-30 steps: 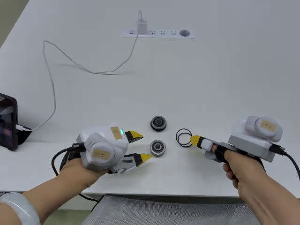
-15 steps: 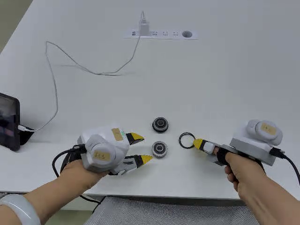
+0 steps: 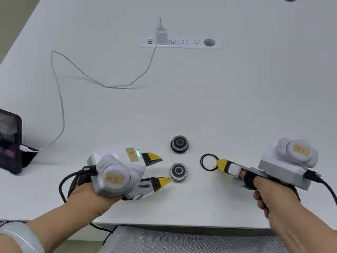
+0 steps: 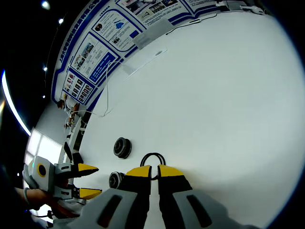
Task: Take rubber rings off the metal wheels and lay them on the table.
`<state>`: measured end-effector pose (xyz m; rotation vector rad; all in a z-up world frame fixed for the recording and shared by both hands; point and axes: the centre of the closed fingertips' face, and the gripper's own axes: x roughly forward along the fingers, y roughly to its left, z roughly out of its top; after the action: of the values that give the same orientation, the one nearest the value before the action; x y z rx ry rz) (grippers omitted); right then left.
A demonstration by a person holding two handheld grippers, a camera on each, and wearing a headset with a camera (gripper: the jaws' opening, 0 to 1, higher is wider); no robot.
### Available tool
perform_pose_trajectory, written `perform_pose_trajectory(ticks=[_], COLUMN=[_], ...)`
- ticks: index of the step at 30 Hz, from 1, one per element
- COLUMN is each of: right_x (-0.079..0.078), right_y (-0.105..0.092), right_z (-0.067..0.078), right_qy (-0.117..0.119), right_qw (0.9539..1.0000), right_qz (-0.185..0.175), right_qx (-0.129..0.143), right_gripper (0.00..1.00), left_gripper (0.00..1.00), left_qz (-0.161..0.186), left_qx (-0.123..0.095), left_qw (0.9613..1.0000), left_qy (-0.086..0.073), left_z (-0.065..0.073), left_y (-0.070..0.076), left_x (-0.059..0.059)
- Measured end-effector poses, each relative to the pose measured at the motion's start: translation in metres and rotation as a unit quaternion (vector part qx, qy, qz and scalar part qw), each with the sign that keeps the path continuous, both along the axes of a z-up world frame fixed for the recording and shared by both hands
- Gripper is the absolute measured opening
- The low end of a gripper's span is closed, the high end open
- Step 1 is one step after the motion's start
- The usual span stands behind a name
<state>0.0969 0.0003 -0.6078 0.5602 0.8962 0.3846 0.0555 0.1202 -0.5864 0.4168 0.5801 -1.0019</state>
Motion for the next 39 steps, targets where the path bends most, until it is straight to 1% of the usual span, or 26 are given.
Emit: perform_pose_trajectory(ticks=[3,6,11,17,20,26,29,36,39], right_x=[0.001,0.004,0.002,-0.001,0.0,0.003,0.005,0.006,0.007], right_y=[0.007,0.014,0.026,0.041,0.046,0.054,0.055,0.056,0.057], right_z=[0.006,0.006,0.007,0.011,0.012,0.021,0.022,0.022,0.022], right_qy=[-0.009,-0.015,-0.017,-0.021,-0.03,-0.066,-0.074,-0.076,-0.076], right_qw=[0.9999,0.9997,0.9992,0.9984,0.9975,0.9935,0.9925,0.9921,0.9921], right_qz=[0.007,0.014,0.027,0.045,0.059,0.092,0.097,0.1,0.1], right_qx=[0.007,0.015,0.023,0.028,0.024,0.002,-0.005,-0.002,-0.002], right_gripper=[0.07,0.06,0.06,0.06,0.06,0.07,0.07,0.07,0.07], left_gripper=[0.3,0.29,0.28,0.27,0.27,0.27,0.23,0.21,0.2], left_qz=[-0.001,0.002,0.008,0.004,0.002,0.006,0.008,0.014,0.014], left_qx=[0.0,-0.005,-0.01,-0.011,-0.01,-0.002,0.003,0.008,0.016], left_qw=[1.0,1.0,0.9998,0.9997,0.9997,0.9997,0.9996,0.9994,0.9993], left_qy=[-0.002,-0.007,-0.015,-0.02,-0.022,-0.025,-0.029,-0.032,-0.032], left_z=[0.002,0.007,0.013,0.016,0.016,0.014,0.013,0.01,0.007], left_y=[-0.001,-0.003,-0.008,-0.014,-0.016,-0.017,-0.018,-0.02,-0.02], left_x=[0.002,0.009,0.021,0.032,0.036,0.044,0.05,0.065,0.07])
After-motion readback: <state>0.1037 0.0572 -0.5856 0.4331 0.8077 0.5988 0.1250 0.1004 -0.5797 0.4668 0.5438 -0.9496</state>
